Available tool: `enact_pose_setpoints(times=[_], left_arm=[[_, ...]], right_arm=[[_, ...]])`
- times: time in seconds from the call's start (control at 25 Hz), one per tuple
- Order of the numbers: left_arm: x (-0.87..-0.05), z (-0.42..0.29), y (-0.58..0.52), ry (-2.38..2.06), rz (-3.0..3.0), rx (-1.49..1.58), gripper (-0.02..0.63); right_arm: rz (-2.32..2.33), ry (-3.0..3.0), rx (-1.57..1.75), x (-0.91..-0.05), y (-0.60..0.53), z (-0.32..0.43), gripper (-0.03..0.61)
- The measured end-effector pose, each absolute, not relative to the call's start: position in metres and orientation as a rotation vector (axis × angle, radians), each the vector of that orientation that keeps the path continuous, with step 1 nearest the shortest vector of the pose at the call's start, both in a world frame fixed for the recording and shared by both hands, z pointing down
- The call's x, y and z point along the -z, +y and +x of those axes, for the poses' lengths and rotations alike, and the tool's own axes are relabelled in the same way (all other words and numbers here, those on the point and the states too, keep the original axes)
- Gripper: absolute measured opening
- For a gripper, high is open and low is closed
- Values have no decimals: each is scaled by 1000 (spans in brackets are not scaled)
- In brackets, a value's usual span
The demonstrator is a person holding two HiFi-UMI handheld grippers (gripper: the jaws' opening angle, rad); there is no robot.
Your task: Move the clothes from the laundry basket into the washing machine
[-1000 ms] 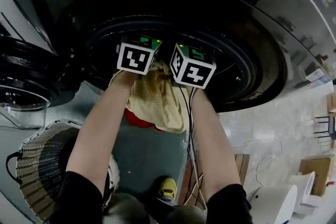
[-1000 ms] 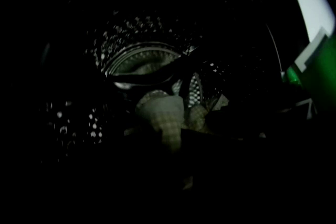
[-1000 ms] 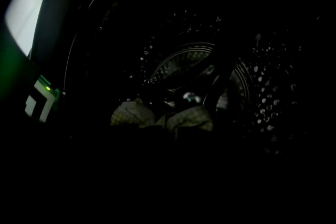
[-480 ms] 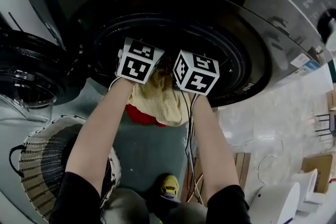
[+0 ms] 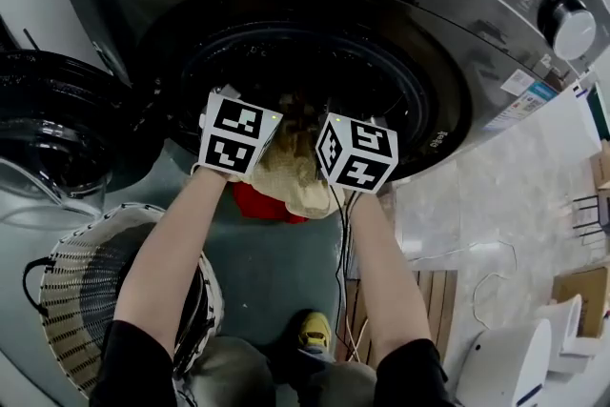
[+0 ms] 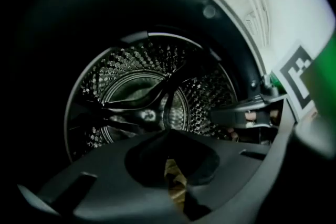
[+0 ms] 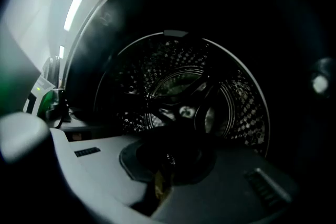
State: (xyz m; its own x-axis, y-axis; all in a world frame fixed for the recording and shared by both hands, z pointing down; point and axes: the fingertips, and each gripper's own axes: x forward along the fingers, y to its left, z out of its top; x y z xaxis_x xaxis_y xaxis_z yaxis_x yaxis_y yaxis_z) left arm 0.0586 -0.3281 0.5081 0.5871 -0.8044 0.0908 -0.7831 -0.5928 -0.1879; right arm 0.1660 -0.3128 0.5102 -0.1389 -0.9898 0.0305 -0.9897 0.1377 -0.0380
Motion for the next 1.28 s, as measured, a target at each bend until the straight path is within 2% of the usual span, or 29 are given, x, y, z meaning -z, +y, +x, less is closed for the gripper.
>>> enact_pose_setpoints(times=[0.68,1.04,1.28], left_arm=[[-475,47,-252,1413,-2591,77,11],[-530,38,-211,1495,-2594,114,11],[-594,23,-175,1632,-2664,177,11]], right_arm=[[-1864,2455,-45,-486,-225,149,3],[-1831,2550,70,-548,-183,137,3],[-1844,2570,279,-608,-143,141,15]])
